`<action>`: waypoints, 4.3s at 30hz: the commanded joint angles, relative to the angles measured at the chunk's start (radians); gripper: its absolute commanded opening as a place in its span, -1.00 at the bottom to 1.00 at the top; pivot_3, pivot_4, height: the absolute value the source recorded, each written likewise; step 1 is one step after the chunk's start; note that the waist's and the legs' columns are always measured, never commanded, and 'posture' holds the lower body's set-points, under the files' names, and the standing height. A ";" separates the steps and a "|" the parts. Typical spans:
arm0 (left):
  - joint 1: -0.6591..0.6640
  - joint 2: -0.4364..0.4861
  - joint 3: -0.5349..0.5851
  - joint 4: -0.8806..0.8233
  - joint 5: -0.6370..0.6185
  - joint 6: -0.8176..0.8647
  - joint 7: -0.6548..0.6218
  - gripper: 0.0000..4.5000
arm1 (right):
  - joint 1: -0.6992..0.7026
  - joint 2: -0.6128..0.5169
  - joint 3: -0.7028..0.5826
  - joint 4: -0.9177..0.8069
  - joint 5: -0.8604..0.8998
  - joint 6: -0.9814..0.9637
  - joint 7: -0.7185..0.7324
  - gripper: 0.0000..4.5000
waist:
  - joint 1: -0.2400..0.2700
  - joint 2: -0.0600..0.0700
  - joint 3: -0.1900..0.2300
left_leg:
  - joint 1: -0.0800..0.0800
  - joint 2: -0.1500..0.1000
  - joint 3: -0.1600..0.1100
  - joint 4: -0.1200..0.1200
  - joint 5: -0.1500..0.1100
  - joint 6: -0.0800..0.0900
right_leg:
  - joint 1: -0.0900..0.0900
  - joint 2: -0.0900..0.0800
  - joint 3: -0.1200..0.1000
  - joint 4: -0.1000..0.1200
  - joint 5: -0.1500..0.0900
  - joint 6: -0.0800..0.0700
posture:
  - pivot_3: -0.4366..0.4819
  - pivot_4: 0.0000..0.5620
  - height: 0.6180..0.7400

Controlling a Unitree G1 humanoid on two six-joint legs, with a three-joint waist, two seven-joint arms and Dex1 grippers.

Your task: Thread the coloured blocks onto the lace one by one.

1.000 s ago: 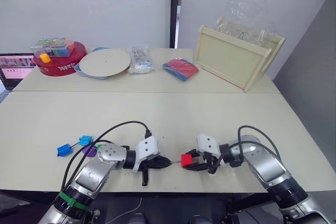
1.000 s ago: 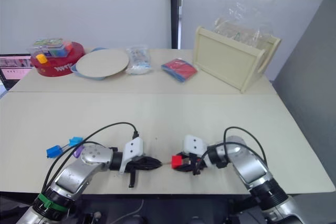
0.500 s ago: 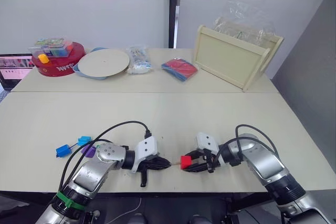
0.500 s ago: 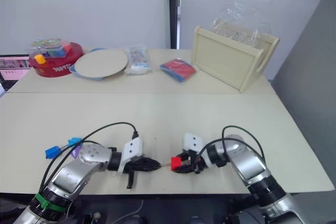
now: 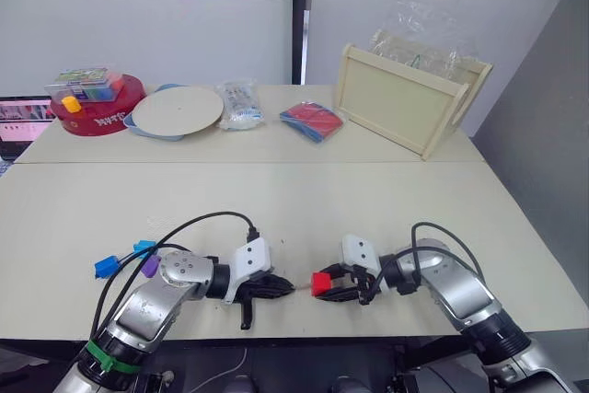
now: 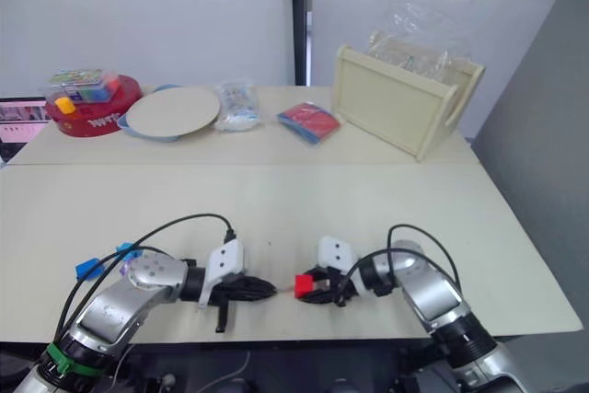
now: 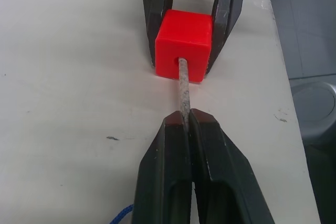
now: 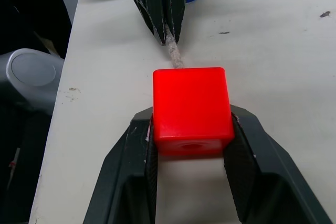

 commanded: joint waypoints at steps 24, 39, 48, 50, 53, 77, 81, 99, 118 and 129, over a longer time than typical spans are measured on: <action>-0.042 -0.035 0.011 -0.035 -0.027 -0.046 -0.007 -1.00 | 0.029 0.015 0.052 -0.039 -0.019 -0.007 -0.003 -0.48 | 0.003 0.000 0.000 | 0.000 0.000 0.000 0.000 0.000 0.000 | 0.000 0.000 0.000 0.000 0.000 0.000 | -0.05 -0.47 1.00; -0.022 -0.002 0.041 -0.020 -0.025 -0.047 0.009 0.13 | 0.042 0.010 0.031 -0.006 -0.029 -0.005 -0.048 -0.48 | 0.002 0.000 0.000 | 0.001 0.000 0.000 0.000 0.000 0.000 | 0.000 0.000 0.000 0.000 0.000 0.000 | -0.05 -0.47 1.00; 0.055 0.103 0.066 -0.005 -0.011 -0.103 -0.048 0.13 | 0.056 0.011 0.015 -0.010 -0.020 0.011 -0.069 -0.48 | -0.001 0.000 0.000 | 0.001 0.000 0.000 0.000 0.000 0.000 | 0.000 0.000 0.000 0.000 0.000 0.000 | -0.05 -0.47 1.00; 0.063 0.108 0.054 0.007 0.006 -0.129 -0.045 0.13 | 0.059 0.007 0.012 -0.017 -0.016 0.019 -0.069 -0.48 | 0.001 0.000 0.000 | 0.001 0.000 0.000 0.000 0.000 0.000 | 0.001 0.000 0.000 0.000 0.000 0.000 | -0.05 -0.47 1.00; 0.060 0.084 0.036 0.038 0.021 -0.148 -0.031 0.13 | 0.061 0.001 0.011 -0.030 -0.010 0.032 -0.067 -0.48 | 0.002 0.000 0.000 | 0.001 0.000 0.000 0.000 0.000 0.000 | 0.001 0.000 0.000 0.000 0.000 0.000 | -0.05 -0.47 1.00; -0.056 -0.041 -0.074 0.094 0.073 -0.155 -0.029 -1.00 | 0.028 0.025 0.025 -0.046 -0.018 0.103 -0.120 -0.48 | -0.001 0.000 0.000 | 0.002 0.000 0.000 0.000 0.000 0.000 | 0.002 0.000 0.000 0.000 0.000 0.000 | -0.05 -0.47 1.00; -0.071 -0.046 -0.078 0.083 0.070 -0.139 -0.037 -1.00 | 0.018 0.041 0.030 -0.033 -0.027 0.112 -0.139 -0.48 | -0.003 0.000 0.000 | 0.003 0.000 0.000 0.000 0.000 0.000 | 0.002 0.001 0.000 0.000 0.000 0.000 | -0.05 -0.47 1.00; -0.074 0.092 0.026 -0.057 -0.033 0.028 -0.057 0.70 | 0.034 0.043 0.005 -0.065 -0.006 0.126 -0.180 0.12 | -0.001 0.000 0.000 | 0.003 0.001 0.000 0.000 0.000 0.000 | 0.003 0.001 0.000 0.001 0.000 0.000 | -0.05 -0.47 1.00; -0.211 -0.157 -0.158 0.216 0.094 -0.122 -0.028 0.70 | 0.114 -0.128 -0.098 -0.158 0.015 0.088 -0.168 0.98 | 0.025 0.000 0.000 | 0.000 -0.002 0.000 0.002 -0.001 0.001 | 0.003 -0.001 0.000 -0.002 0.000 0.001 | -0.05 -0.47 1.00; -0.216 -0.181 -0.182 0.262 0.127 -0.161 -0.055 -0.46 | 0.135 -0.144 -0.094 -0.170 0.020 0.080 -0.158 0.49 | 0.027 0.000 0.000 | 0.000 -0.002 0.000 0.002 -0.001 0.001 | 0.003 -0.001 0.000 -0.002 0.000 0.001 | -0.05 -0.47 1.00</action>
